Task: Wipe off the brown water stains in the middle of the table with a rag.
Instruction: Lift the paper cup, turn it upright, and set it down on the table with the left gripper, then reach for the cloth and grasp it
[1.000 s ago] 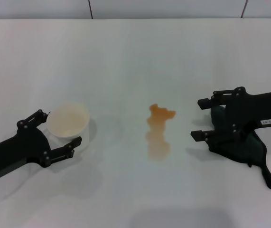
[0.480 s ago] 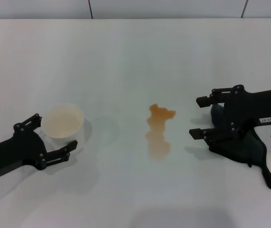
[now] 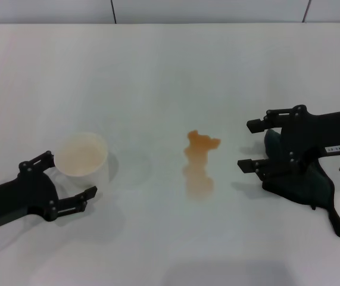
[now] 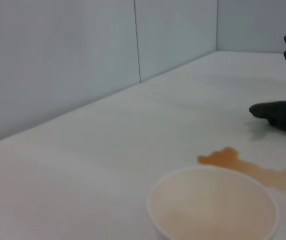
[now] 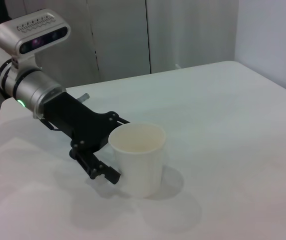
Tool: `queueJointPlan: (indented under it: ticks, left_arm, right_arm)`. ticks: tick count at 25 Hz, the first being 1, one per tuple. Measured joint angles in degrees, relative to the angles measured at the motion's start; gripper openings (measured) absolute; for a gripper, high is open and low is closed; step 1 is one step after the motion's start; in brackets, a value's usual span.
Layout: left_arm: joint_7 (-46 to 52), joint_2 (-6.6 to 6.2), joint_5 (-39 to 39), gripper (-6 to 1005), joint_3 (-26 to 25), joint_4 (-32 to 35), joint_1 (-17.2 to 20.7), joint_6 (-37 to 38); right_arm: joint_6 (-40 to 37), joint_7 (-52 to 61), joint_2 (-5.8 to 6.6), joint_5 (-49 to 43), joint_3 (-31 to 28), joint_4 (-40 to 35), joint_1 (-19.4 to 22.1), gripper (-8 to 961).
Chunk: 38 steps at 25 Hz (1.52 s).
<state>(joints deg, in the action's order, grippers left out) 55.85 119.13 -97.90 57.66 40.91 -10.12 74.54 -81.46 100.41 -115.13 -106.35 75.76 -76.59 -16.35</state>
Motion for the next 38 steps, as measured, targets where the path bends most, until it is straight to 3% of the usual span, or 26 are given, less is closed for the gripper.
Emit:
queueJointPlan:
  ticks: [10, 16, 21, 30, 38]
  left_arm:
    - [3.2, 0.15, -1.1, 894, -0.1, 6.9, 3.9, 0.2]
    - [3.6, -0.05, 1.9, 895, -0.6, 11.5, 5.3, 2.5]
    - [4.1, -0.26, 3.2, 895, -1.8, 12.4, 3.9, 3.4]
    - [12.1, -0.79, 3.1, 895, -8.5, 16.0, -0.4, 11.7]
    - [21.0, -0.73, -1.7, 895, -8.1, 24.0, -3.1, 15.5]
  right_arm:
    - [0.5, -0.1, 0.00, 0.0, 0.0, 0.5, 0.1, 790]
    - [0.6, 0.0, 0.00, 0.1, 0.0, 0.5, 0.4, 789]
    - [0.6, 0.5, 0.00, 1.4, 0.0, 0.2, 0.2, 789]
    - [-0.4, 4.6, 0.02, 3.0, -0.2, -2.4, 0.2, 789]
    - [-1.8, 6.5, 0.09, 3.8, -1.9, -4.5, 0.3, 788]
